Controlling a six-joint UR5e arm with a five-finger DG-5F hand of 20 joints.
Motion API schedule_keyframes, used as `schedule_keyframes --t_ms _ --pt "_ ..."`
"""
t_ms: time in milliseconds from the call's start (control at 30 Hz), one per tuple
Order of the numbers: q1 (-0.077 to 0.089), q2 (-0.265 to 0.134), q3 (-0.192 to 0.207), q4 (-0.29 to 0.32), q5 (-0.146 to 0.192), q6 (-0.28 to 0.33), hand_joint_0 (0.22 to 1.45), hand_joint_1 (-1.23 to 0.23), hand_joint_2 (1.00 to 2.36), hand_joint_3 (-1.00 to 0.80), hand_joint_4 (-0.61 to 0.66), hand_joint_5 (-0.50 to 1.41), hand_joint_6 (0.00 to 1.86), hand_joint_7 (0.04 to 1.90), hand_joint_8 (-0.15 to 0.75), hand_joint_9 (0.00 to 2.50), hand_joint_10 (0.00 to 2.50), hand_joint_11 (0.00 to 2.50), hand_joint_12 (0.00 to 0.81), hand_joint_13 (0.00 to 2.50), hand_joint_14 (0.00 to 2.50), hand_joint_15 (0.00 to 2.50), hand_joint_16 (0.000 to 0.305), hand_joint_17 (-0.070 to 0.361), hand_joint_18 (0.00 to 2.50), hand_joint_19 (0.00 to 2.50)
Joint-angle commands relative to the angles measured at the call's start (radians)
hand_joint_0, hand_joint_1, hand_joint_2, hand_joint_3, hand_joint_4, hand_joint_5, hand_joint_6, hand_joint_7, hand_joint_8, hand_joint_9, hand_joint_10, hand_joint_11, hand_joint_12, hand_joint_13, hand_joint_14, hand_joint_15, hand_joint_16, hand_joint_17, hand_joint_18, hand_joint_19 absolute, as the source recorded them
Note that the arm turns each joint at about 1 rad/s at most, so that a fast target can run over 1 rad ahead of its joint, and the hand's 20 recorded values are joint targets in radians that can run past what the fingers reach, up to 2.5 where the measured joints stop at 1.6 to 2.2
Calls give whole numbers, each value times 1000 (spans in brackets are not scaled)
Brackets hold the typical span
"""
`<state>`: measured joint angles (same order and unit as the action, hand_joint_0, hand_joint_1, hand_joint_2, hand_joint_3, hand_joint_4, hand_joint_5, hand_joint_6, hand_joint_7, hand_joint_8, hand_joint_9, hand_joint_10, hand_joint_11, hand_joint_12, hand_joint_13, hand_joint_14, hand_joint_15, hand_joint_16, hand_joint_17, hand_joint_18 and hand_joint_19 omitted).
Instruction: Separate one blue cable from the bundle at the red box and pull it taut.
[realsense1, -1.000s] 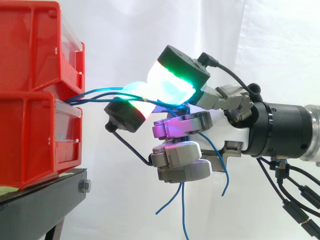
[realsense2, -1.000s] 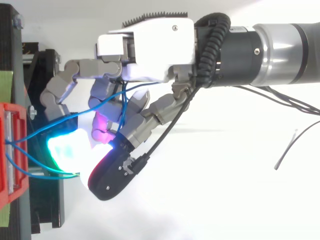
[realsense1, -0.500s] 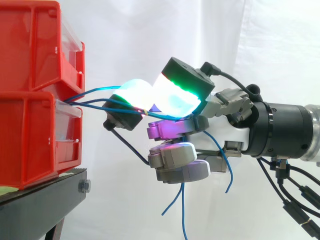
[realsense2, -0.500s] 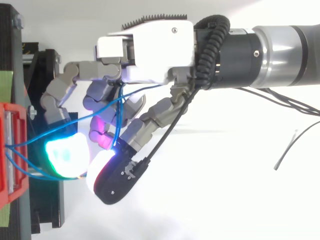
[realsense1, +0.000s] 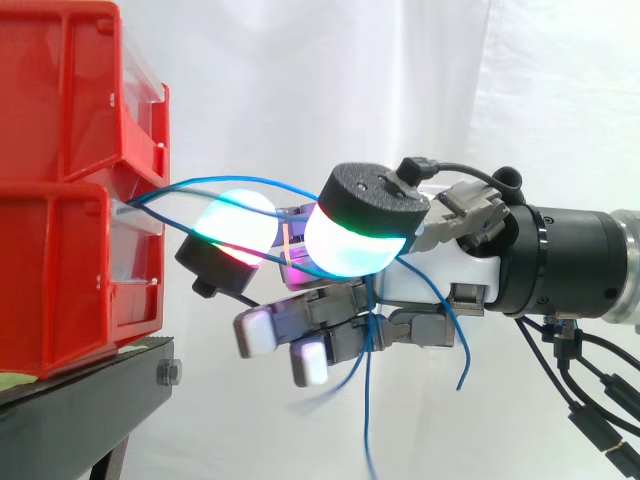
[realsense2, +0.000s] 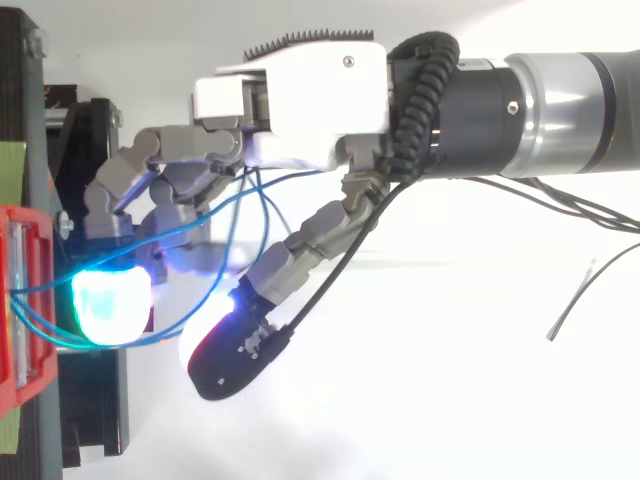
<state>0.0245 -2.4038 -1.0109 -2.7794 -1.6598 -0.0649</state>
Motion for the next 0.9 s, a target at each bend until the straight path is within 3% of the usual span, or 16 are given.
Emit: schedule_keyframes --t_ms 0,133,300,367,567,633,733,867 --pt "0 0 0 -2 0 2 767 -962 1019 -184 246 -252 738 844 314 610 616 1465 374 540 22 610 44 98 624 717" --pt "2 0 0 -3 0 2 665 -871 1013 -273 248 -235 689 889 316 676 221 1545 371 522 20 590 44 99 614 748" --pt "3 0 0 -5 0 2 595 -835 1005 -418 235 -223 652 943 315 726 1 1593 378 530 22 594 44 99 610 796" --pt "3 0 -2 -5 0 4 563 -857 1000 -500 236 -220 639 975 319 727 0 1596 386 534 22 607 46 103 613 811" --pt "3 0 0 -5 0 4 494 -936 1000 -500 260 -217 621 1006 331 728 1 1562 409 551 22 612 52 118 640 832" --pt "3 0 0 -5 0 4 462 -823 1000 -500 282 -209 632 968 353 778 0 1552 427 606 22 616 56 126 702 840" --pt "3 0 0 -5 0 2 596 -556 1000 -500 198 -177 629 994 304 902 4 1554 393 683 23 646 48 108 733 920" --pt "3 0 0 -5 0 2 684 -560 1008 -382 172 -165 666 933 295 969 5 1554 384 755 23 681 47 105 805 952"
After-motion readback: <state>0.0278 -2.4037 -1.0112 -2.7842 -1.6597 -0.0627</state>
